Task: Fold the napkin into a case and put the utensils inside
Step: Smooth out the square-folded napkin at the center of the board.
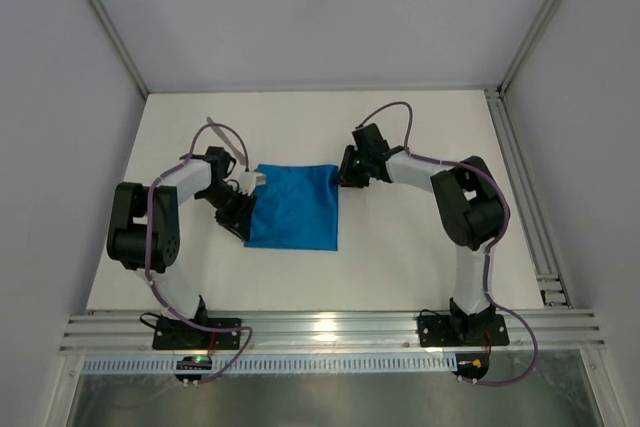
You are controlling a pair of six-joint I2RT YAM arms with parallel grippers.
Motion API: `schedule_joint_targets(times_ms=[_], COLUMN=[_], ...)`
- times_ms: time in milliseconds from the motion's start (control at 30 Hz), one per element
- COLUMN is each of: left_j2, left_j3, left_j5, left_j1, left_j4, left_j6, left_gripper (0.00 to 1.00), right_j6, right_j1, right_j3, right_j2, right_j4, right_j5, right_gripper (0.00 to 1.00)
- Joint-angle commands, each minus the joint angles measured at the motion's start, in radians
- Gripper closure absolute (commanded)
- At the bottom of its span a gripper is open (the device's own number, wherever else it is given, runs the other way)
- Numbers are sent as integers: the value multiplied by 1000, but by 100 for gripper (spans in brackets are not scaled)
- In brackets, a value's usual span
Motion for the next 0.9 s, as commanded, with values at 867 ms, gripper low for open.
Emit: schedule_joint_targets(times_ms=[867], left_j2=[-8], left_j3=[28], left_j5=[51], left_j1=[-14], left_j4=[-227], left_j6=[173], left_gripper=[99], right_j6=[249], right_j1=[16], right_j3=[-477], right_j2=[-340], right_j4=[294], right_j5=[78], right_gripper=[96])
